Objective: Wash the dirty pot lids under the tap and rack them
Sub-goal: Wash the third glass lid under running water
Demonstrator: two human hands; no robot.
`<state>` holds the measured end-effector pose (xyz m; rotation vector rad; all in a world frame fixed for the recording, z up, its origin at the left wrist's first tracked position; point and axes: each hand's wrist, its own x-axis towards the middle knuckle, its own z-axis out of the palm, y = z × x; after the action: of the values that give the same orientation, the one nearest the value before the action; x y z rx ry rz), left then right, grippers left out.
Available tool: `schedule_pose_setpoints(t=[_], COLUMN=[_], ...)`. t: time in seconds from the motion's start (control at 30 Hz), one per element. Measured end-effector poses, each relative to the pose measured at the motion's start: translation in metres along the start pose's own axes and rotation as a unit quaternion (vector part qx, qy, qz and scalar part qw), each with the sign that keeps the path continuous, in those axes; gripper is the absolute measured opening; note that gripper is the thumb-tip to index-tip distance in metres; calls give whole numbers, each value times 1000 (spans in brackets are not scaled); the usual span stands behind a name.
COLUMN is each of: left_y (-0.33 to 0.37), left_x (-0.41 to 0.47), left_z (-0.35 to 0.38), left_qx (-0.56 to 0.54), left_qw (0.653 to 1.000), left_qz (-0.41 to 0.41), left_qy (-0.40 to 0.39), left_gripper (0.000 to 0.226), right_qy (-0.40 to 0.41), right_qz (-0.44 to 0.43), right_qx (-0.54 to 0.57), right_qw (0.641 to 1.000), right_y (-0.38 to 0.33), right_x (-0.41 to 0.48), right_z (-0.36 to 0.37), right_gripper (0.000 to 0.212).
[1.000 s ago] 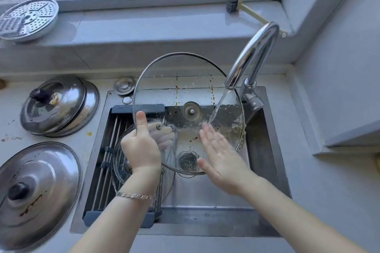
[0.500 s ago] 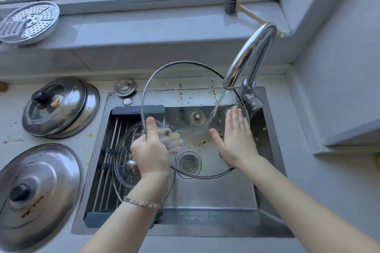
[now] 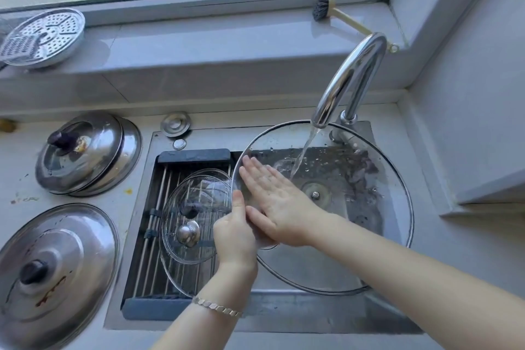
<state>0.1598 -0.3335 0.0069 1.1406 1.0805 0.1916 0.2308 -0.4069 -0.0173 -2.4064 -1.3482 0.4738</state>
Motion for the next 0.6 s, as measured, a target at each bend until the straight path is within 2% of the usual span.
schedule_pose_setpoints(t=[0.03, 0.13, 0.17, 0.3, 0.33, 0.37, 0.43, 0.47, 0.5, 0.6], left_y=[1, 6, 7, 6, 6, 8, 11, 12, 12, 12], left_x=[-1, -2, -1, 4, 5, 4, 3, 2, 4, 9], left_z=[0, 1, 1, -1, -2, -3, -3, -2, -2, -2], left_qx=[10, 18, 18, 35, 43, 46, 33, 27, 26, 29], left_qw=[1000, 999, 999, 999, 998, 998, 998, 998, 998, 998], left_qz=[3, 10, 13, 36, 39, 38, 27, 25, 29, 58], left_qy=[-6, -30, -29, 5, 5, -3, -37, -47, -47, -10], left_gripper=[54, 55, 54, 55, 55, 54, 56, 57, 56, 50], right_qy=[6, 8, 5, -20, -19, -14, -4, -2, 1, -4], right_qz=[27, 178, 184, 0, -12, 12, 126, 156, 146, -27], right_qx=[-2, -13, -19, -22, -30, -39, -51, -56, -53, -36], right_qw=[1000, 984, 983, 1000, 999, 999, 991, 986, 988, 999], right_y=[7, 25, 25, 11, 14, 21, 34, 35, 31, 0], right_x=[1, 3, 2, -10, -12, -10, -4, -1, 0, -7], right_z=[-1, -9, -9, 1, 0, -3, -11, -14, -14, -1], right_gripper=[81, 84, 85, 85, 84, 83, 84, 83, 81, 69])
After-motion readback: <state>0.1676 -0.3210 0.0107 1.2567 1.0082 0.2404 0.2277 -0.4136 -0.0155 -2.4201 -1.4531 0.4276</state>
